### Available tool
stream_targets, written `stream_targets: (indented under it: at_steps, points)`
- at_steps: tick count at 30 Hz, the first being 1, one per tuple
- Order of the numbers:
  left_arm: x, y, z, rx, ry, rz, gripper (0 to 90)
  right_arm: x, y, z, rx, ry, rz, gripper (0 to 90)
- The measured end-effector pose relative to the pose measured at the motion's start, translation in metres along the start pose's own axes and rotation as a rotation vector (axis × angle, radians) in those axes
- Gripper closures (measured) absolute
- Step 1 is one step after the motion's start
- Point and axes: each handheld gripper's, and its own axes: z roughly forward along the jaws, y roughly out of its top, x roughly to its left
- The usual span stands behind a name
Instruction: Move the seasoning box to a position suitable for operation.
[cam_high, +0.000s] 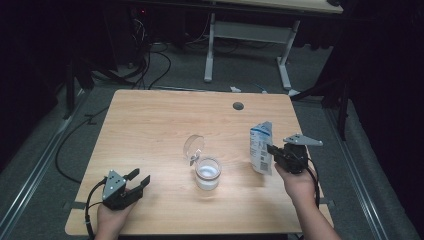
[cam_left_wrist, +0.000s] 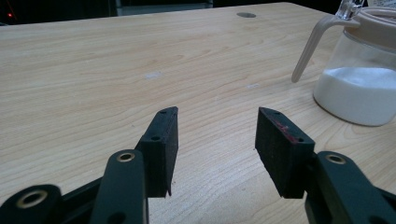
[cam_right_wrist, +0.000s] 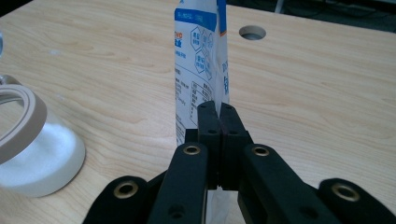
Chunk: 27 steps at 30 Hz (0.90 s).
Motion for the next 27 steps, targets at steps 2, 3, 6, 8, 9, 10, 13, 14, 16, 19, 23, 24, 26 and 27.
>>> stream_targets:
  at_steps: [2, 3, 6, 8, 9, 10, 13, 14, 16, 19, 23, 24, 26, 27]
  points:
    - [0.0, 0.0, -0.001, 0.001, 0.002, -0.003, 50.8, -0.001, -0.003, -0.001, -0.019, 0.001, -0.003, 90.0]
    - [0.0, 0.0, -0.001, 0.001, 0.002, -0.003, 51.0, -0.001, -0.003, -0.001, -0.019, 0.001, -0.003, 90.0]
    - [0.0, -0.001, -0.003, 0.001, 0.004, -0.012, 51.0, -0.004, -0.011, -0.001, -0.072, 0.009, 0.027, 90.0]
    - [0.001, -0.001, -0.004, -0.004, 0.011, -0.011, 51.0, -0.003, -0.015, -0.002, -0.096, 0.007, 0.016, 90.0]
    - [0.001, -0.001, -0.005, -0.013, 0.01, -0.015, 51.0, -0.003, -0.015, -0.002, -0.096, 0.007, 0.016, 90.0]
    - [0.002, -0.002, -0.007, -0.023, 0.008, -0.016, 50.7, -0.001, -0.019, -0.003, -0.121, 0.012, 0.01, 90.0]
    - [0.004, -0.002, -0.008, -0.026, 0.011, -0.01, 50.5, 0.001, -0.026, -0.003, -0.162, 0.019, 0.012, 90.0]
    - [0.005, -0.003, -0.009, -0.028, 0.016, -0.013, 50.5, 0.001, -0.028, -0.002, -0.177, 0.019, 0.012, 90.0]
    - [0.005, -0.003, -0.009, -0.028, 0.025, -0.012, 50.4, 0.002, -0.032, -0.001, -0.201, 0.024, 0.022, 90.0]
    - [0.005, -0.003, -0.009, -0.026, 0.032, -0.009, 50.4, 0.003, -0.036, 0.0, -0.224, 0.025, 0.028, 90.0]
    - [0.005, -0.004, -0.012, -0.031, 0.048, -0.01, 49.9, 0.004, -0.042, 0.004, -0.263, 0.026, 0.039, 90.0]
    - [0.005, -0.004, -0.013, -0.032, 0.051, -0.015, 49.8, 0.005, -0.043, 0.004, -0.267, 0.026, 0.036, 90.0]
    - [0.006, -0.005, -0.014, -0.034, 0.05, -0.019, 49.6, 0.005, -0.044, 0.004, -0.274, 0.027, 0.034, 90.0]
    - [0.006, -0.006, -0.015, -0.035, 0.051, -0.023, 49.4, 0.004, -0.047, 0.002, -0.305, 0.027, 0.042, 90.0]
